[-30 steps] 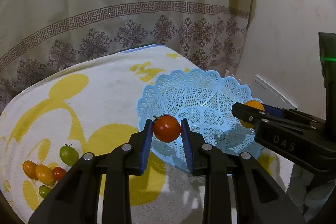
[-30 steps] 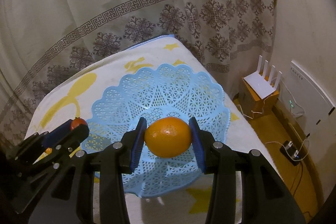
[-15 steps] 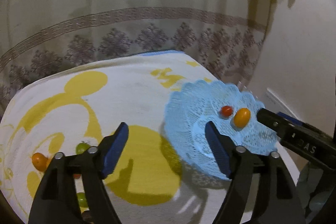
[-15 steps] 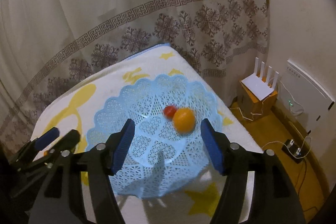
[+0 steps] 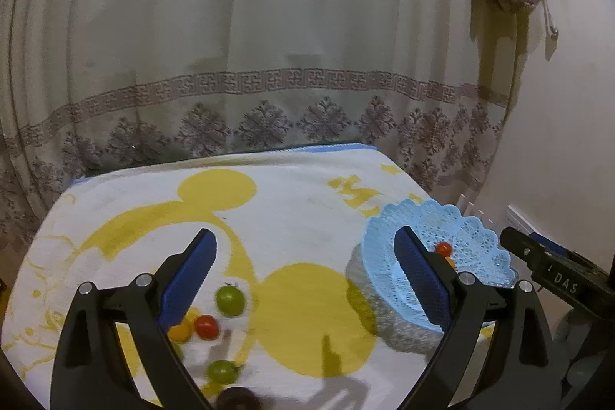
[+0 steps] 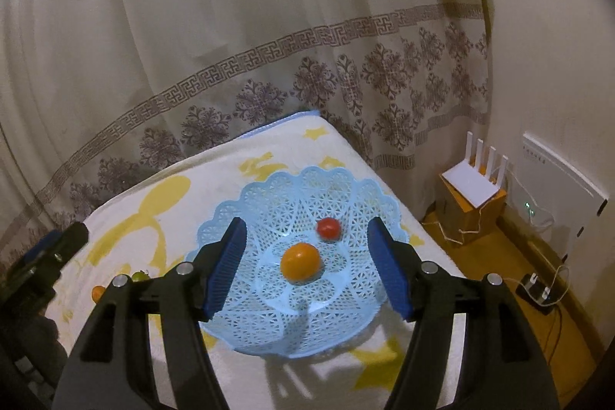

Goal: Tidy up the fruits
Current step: 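Return to the fruits and grasp a large orange with the left tool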

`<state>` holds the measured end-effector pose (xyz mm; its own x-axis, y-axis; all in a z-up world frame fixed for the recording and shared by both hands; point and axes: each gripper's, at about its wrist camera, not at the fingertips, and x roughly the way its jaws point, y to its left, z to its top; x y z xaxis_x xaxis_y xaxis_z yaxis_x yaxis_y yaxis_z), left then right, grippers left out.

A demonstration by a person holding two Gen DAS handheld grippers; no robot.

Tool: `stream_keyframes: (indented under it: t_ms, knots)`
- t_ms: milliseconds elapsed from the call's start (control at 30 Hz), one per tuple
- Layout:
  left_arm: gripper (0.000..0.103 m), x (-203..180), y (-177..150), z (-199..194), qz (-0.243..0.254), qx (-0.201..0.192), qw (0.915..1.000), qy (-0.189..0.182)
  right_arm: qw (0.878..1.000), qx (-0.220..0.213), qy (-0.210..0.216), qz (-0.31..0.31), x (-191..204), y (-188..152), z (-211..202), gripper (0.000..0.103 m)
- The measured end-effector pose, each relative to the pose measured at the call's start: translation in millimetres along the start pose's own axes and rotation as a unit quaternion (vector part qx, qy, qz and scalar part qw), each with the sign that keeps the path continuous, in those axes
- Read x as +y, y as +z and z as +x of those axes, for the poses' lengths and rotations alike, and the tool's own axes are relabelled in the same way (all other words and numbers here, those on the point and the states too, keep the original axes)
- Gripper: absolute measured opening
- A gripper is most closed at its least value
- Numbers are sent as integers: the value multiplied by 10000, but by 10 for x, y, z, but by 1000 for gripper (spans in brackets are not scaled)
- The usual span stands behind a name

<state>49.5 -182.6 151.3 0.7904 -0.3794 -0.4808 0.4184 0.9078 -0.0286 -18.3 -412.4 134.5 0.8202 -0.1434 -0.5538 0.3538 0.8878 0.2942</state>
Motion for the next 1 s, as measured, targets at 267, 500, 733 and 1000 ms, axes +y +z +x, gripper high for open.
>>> stream_keyframes:
  t_ms: [267, 500, 733, 1000]
  knots:
    - [93, 369, -12, -210, -181, -86, 9992, 346, 9996, -37, 186, -223, 189, -50, -63, 68]
    - [93, 712, -77, -267, -367, -10, 9968, 710, 9988, 1, 290, -389, 329, -116, -64, 68]
    - [93, 1065, -201, -252, -580, 158, 9931, 1004, 9978, 122, 376, -538, 458, -209, -8, 68]
    - [93, 1428, -391, -118, -793, 463, 9872, 1307, 9948, 386, 579, -744, 674, -372, 109, 68]
